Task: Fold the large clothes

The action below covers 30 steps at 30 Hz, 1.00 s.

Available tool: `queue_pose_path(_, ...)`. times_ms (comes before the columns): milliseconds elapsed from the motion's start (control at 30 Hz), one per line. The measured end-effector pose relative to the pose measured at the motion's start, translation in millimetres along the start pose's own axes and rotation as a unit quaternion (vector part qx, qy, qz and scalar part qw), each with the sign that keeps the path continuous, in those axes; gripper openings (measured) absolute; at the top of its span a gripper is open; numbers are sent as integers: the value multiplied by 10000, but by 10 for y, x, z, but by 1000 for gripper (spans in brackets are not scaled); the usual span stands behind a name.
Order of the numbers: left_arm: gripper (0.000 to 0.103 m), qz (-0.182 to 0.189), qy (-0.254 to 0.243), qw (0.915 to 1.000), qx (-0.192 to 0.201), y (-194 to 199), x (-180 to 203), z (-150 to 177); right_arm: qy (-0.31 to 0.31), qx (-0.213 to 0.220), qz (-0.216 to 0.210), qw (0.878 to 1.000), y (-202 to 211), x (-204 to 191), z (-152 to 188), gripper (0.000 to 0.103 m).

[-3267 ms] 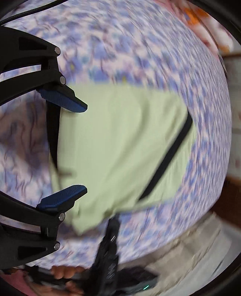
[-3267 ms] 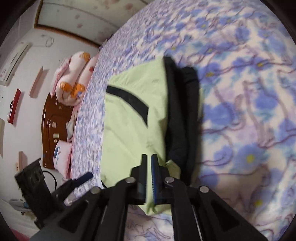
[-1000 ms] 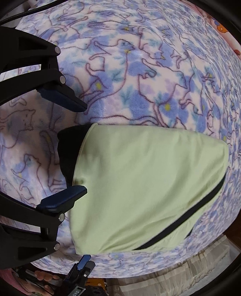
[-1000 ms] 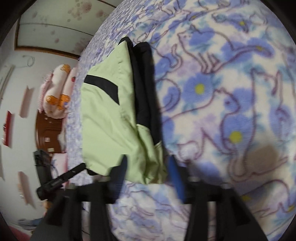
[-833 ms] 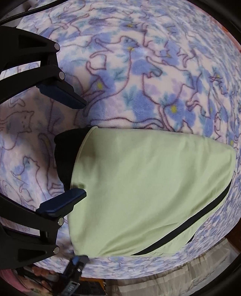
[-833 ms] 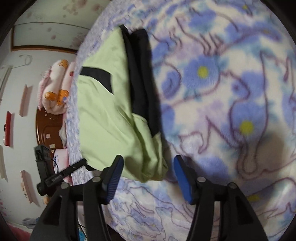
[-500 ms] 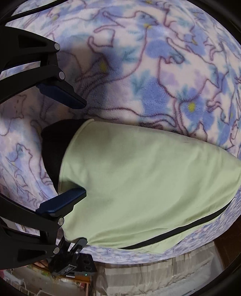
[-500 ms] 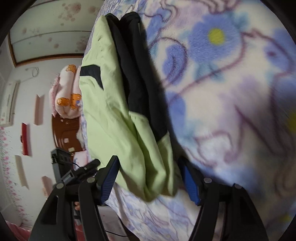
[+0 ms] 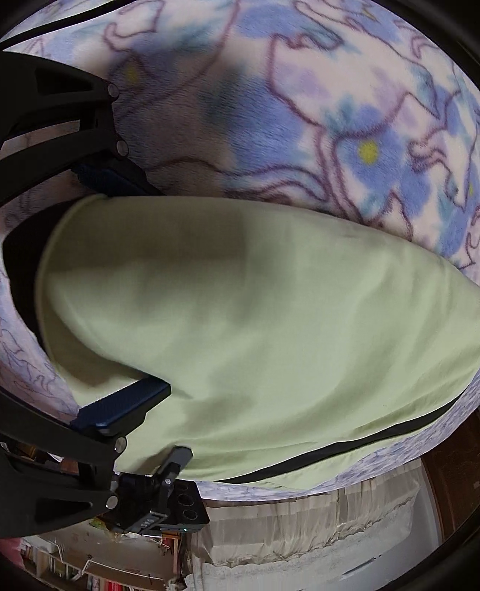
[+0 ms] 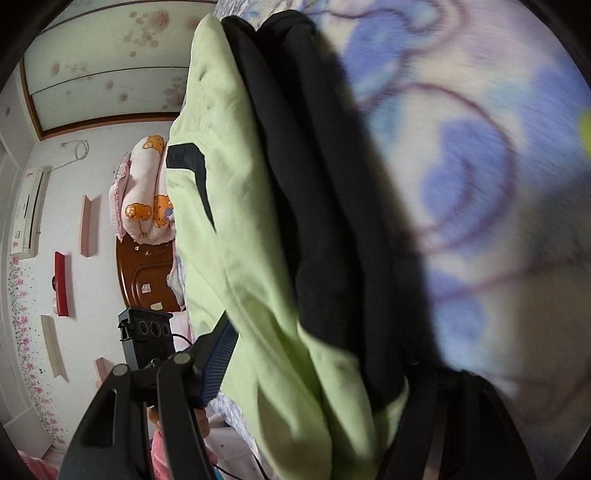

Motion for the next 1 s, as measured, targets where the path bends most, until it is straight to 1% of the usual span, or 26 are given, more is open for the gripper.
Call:
queue_pose_path(33,89,12,30,10000,32,-20,0,-31,-9,29,93,10000,4,50,25,53)
queue_pose_path(100,89,11,79,9999,84,-96,43,-60,-127,53,158,9998,-24,103,16,50)
queue_pose_path(267,88,-213,125,9994,224,-192,117,-85,-252,58,228,9994,-5,205,35,44)
queue_pose_path(333,87,-276,139,9990,317,-221,167,-91,-282,76,251,9993,-6,204,42,42)
queue_pose_path(467,81,-591,199,9975,338,-213,225,-50,-416,110,312,9986,-17,173,57,37)
queue_pose_path(533,79,-732,302,9963,329,-263,305,-86,-467,134,358,9982,-34,136,70,34)
queue_pose_path(633,75,-876,656,9938,203,-291,347,-74,-558,151,397,9975,-27,134,95,30)
queue_pose_path(700,69,-985,802,9918,149,-314,392,-93,-601,187,430,9971,-22,93,120,28)
queue_pose_path(733,66,-1023,854,9910,145,-316,420,-93,-565,211,486,9970,-15,70,129,26)
queue_pose_path(800,58,-1122,886,9896,153,-306,495,-89,-412,280,632,9968,-2,0,125,23)
queue_pose_path(900,53,-1271,863,9880,155,-283,596,-72,-181,380,866,9953,40,-98,170,20)
queue_pose_path(1000,50,-1421,795,9866,124,-269,656,-34,-19,486,1083,9929,55,-176,222,18)
Point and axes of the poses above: each gripper's, at about its wrist camera, not at the fingertips, and y roughly against the way its jaws point, x to its right, z to its underside, the point moved 8 cm from there along -y, roughly the way its jaws point, and after that the axes turned 13 degrees about z, right-handed, at the moved point
